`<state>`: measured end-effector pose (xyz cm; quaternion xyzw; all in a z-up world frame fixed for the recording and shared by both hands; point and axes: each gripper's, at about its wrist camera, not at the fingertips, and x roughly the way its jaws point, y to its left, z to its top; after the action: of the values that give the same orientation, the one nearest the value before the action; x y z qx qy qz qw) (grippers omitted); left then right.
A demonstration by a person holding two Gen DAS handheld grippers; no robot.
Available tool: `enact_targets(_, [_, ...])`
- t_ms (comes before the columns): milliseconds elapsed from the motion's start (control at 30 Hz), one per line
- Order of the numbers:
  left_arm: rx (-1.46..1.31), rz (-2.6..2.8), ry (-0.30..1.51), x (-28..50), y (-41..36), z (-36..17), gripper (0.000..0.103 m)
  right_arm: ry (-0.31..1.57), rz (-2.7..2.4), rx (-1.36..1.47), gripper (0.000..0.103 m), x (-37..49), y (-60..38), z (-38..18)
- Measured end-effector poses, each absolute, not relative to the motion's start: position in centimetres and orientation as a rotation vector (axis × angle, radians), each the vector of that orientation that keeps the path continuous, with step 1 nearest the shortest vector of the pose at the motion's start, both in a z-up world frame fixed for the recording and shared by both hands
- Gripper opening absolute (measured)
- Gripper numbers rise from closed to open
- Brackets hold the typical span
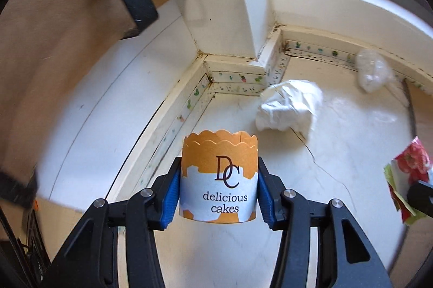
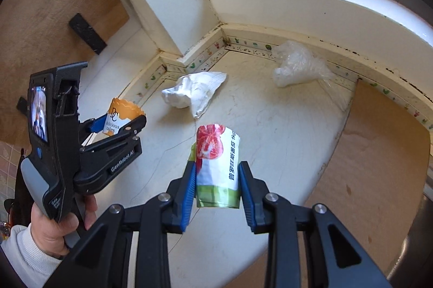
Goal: Collect trash
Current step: 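Lift the cup and packet and carry them down to the bin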
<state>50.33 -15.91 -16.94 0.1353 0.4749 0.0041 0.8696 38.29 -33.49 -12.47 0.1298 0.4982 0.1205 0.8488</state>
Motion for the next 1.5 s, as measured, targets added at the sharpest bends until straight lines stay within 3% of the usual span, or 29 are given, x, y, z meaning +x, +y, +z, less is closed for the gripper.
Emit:
enact_targets(467, [0.158, -0.082, 0.989, 30.8, -11.9, -5.5, 0.048, 0.961, 0.319, 0.202, 0.031, 24.4, -28.1, -3.1])
enact_targets(733, [0.092, -0.066, 0.983, 17.6, -6.0, -3.0, 0.048, 0.927, 0.372, 0.158, 0.031, 13.2, -23.8, 0.1])
enact_targets(967, [0.074, -0.053, 1.022, 6.9, -1.8, -5.7, 0.048, 0.966, 0.428, 0.11, 0.031, 4.5, -18.9, -2.1])
enact_targets(1133, [0.083, -0.073, 1.089, 0.7, -0.5, -10.1, 0.048, 1.047, 0.433, 0.08, 0.031, 0.4, -15.6, -7.1])
enact_targets(1500, [0.041, -0.05, 1.239, -4.4, 0.8, -20.6, 0.048, 1.252, 0.399, 0.002, 0.03, -2.4, -11.6, -18.9])
